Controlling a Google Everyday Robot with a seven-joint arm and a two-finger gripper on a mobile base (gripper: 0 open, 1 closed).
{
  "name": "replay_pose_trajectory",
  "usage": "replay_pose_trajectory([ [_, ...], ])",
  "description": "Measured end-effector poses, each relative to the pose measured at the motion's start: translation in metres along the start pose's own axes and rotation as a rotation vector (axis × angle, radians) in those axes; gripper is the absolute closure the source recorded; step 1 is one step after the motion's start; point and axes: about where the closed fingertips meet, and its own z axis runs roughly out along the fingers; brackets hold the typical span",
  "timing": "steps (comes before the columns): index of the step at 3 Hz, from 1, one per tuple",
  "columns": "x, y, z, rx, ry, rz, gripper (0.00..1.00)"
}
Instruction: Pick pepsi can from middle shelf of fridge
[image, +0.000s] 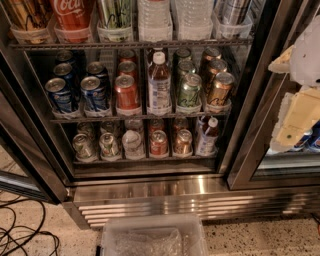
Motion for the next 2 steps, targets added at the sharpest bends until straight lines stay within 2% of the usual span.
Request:
replay_pose_trajectory([
  [2,-0.0004,0.0078,-0.0001,-0.005,-0.012,-0.021,0.00],
])
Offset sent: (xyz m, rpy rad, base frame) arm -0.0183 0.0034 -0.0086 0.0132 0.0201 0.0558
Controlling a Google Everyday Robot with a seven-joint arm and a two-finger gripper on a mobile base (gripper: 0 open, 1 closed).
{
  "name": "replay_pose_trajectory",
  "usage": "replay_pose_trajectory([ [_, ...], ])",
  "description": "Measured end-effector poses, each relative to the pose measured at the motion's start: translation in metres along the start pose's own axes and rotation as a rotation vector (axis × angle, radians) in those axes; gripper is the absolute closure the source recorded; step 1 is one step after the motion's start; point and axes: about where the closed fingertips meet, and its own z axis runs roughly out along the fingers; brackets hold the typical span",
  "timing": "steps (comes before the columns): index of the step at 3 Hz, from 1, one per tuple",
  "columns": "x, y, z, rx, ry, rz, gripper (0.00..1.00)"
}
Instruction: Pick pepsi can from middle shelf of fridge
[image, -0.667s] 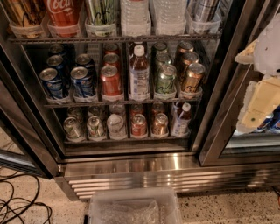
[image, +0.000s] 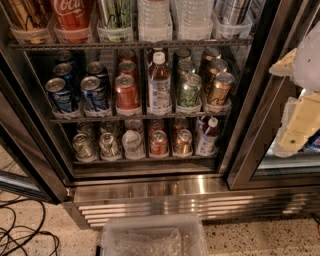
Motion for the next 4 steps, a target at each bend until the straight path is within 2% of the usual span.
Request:
replay_pose_trajectory([
  [1,-0.003,0.033,0.010,-0.003,-0.081,-0.060,0.00],
  [2,-0.018,0.075,0.050,-0.015,-0.227,-0.124,0.00],
  [3,-0.050,0.113,0.119,-0.075,-0.401,-0.156,0.00],
  [4,-0.089,0.150,0.174,-0.136,-0.562,-0.118,0.00],
])
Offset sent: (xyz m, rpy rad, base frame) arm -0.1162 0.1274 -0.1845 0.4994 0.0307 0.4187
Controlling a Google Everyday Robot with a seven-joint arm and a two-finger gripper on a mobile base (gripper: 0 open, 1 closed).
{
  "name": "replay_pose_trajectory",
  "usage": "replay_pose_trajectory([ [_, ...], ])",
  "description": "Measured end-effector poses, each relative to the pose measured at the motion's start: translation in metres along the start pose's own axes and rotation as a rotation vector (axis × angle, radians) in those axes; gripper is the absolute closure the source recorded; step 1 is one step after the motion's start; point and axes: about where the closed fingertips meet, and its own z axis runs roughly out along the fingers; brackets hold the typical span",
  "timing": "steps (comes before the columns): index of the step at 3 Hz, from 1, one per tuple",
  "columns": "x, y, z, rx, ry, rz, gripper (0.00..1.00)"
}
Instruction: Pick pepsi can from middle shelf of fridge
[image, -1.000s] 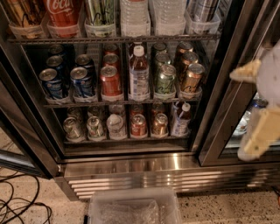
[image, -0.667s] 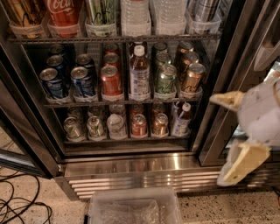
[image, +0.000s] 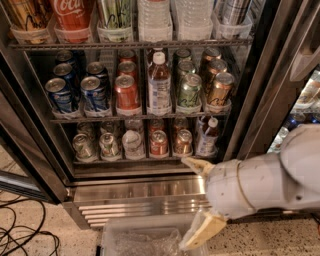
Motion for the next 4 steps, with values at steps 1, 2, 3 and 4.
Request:
replay_pose_trajectory([
  [1,-0.019,0.024,0.056,0.005,-0.139,0.096,0.00],
  [2,-0.044,0.042,0.088,0.074,-0.201,0.186,0.00],
  [3,-0.080,0.039,0.111,0.132,-0.252,0.227,0.00],
  [4,-0.106,0.033,0.128,0.166,-0.292,0.252,0.00],
])
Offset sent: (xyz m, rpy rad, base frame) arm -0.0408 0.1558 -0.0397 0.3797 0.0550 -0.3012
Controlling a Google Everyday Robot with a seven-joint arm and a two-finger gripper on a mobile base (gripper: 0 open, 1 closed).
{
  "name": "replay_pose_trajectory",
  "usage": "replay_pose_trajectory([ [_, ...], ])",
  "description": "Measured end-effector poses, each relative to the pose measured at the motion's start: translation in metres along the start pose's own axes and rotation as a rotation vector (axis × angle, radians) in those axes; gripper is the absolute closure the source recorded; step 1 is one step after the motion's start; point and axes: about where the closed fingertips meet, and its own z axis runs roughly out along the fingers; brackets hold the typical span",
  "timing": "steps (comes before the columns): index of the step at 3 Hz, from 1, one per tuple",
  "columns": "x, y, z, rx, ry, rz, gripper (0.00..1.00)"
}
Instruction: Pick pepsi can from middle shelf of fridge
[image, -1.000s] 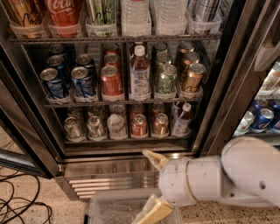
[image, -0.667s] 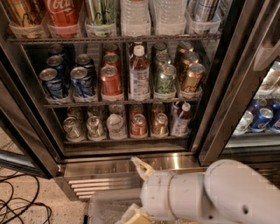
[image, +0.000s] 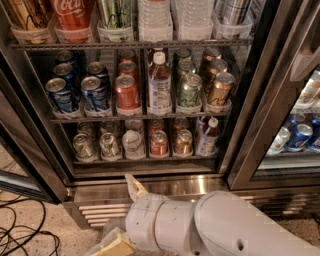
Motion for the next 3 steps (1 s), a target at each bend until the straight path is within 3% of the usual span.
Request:
replay_pose_trajectory([
  [1,0.000,0.000,0.000,0.000,0.000,0.000,0.00],
  [2,0.004,-0.011,0.002,0.078,-0.017,0.002,0.00],
  [3,-0.003,-0.040,-0.002,0.220,-0.082,-0.060,0.00],
])
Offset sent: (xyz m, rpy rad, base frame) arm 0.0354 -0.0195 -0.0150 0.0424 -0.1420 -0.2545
